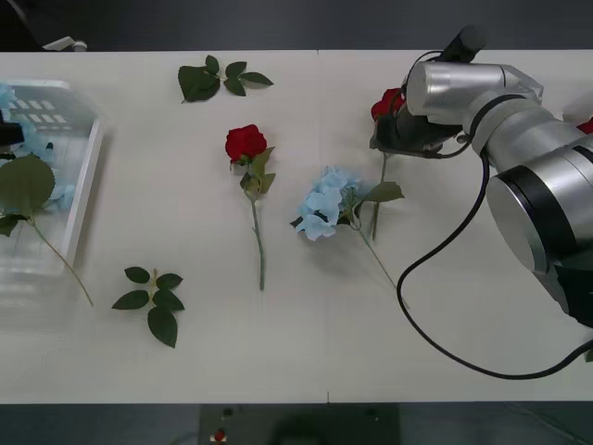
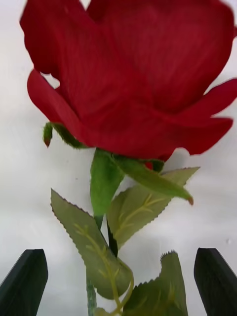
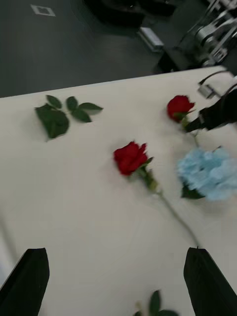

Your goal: Put the red flowers into the right box and the blue flowers into the left box

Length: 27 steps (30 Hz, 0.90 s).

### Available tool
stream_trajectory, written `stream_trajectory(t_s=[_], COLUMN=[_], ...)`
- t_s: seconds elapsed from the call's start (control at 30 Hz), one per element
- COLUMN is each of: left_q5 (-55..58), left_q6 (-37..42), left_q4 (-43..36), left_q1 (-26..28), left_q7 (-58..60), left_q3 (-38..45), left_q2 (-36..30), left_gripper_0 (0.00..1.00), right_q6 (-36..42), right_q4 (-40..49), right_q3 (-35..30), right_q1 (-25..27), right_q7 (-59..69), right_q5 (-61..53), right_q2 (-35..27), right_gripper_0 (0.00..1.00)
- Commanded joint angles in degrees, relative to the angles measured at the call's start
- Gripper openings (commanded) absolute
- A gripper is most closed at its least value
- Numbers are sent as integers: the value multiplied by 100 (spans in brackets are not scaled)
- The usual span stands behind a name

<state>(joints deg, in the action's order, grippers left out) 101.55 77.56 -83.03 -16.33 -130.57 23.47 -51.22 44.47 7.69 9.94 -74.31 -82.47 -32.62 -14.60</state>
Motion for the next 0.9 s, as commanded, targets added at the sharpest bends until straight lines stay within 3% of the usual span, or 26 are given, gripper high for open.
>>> stream_trajectory(t_s=[0.03,0.27,0.57,0.7,0.9], left_q5=[128,120,-1111,-1726,-2614], left_q6=[-215,-804,-1841,-2008,-2122], left_q4=[-407,-689,-759,-513,-311], left_q1=[-749,-1391,-1637,-1804,-2006], left_q7=[1025,1034,999,1245,2071], left_q3=[-783,-2435,-3894,-4439,-5028], left_q2=[-107,245,895,1220,1466], left_gripper_0=[79,79,79,79,79], right_q6=[-176,-378,-545,-615,-633], right_q4=[-75,-233,-330,-374,-374], right_q3=[-195,-247,-247,-247,-247], right_q1=[-207,-207,-198,-198,-198], right_q7=[-234,-357,-480,-507,-542], right_q5=[10,19,72,98,98], right_q2=[98,160,256,300,309], right_gripper_0=[86,83,44,20,3])
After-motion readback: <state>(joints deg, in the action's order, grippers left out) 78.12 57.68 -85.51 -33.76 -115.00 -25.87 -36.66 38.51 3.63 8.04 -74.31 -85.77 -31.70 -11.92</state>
